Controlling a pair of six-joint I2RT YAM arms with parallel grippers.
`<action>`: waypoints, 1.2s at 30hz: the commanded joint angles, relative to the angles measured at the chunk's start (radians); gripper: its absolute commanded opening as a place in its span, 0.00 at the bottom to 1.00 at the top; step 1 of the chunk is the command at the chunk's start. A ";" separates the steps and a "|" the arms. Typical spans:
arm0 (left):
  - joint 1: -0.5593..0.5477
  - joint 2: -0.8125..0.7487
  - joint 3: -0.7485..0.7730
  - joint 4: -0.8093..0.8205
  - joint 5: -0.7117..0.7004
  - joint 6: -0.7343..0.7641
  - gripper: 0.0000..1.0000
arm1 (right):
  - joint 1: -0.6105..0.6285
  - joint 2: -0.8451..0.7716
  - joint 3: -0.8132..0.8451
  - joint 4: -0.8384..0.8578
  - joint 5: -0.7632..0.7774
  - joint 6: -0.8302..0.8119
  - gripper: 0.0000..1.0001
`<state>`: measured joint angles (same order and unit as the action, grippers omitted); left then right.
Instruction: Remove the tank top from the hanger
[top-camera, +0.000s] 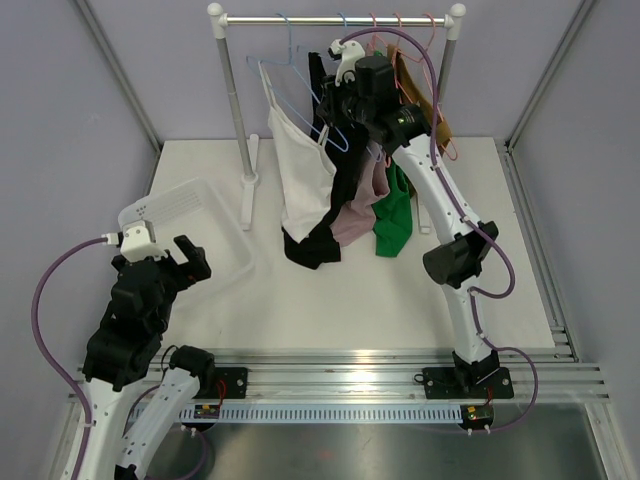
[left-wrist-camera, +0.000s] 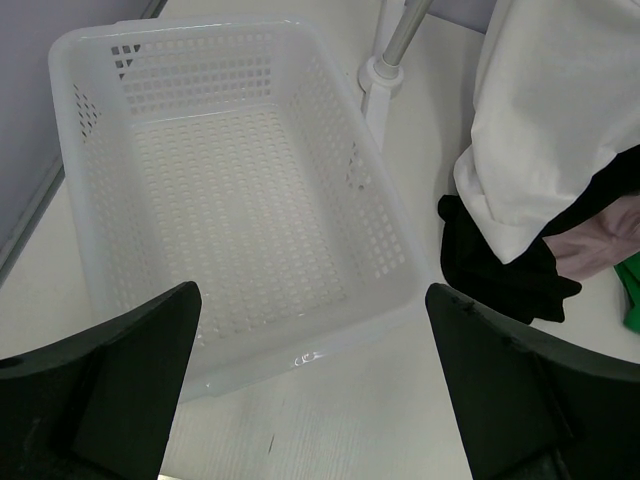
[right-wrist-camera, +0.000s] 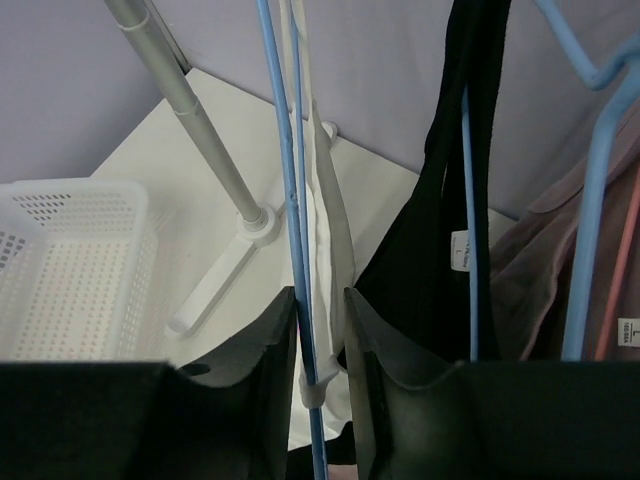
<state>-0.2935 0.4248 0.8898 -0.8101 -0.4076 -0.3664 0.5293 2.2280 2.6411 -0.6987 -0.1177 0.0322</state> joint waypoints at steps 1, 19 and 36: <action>0.004 -0.003 -0.003 0.061 0.032 0.015 0.99 | 0.006 0.018 0.030 0.083 -0.008 -0.026 0.30; 0.011 0.000 -0.006 0.071 0.066 0.023 0.99 | 0.051 0.041 0.051 0.192 0.032 -0.101 0.31; 0.016 -0.007 -0.008 0.074 0.070 0.024 0.99 | 0.089 -0.063 0.042 0.271 0.124 -0.054 0.00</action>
<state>-0.2844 0.4248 0.8894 -0.7906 -0.3550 -0.3618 0.5945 2.2856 2.6480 -0.5346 -0.0158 -0.0437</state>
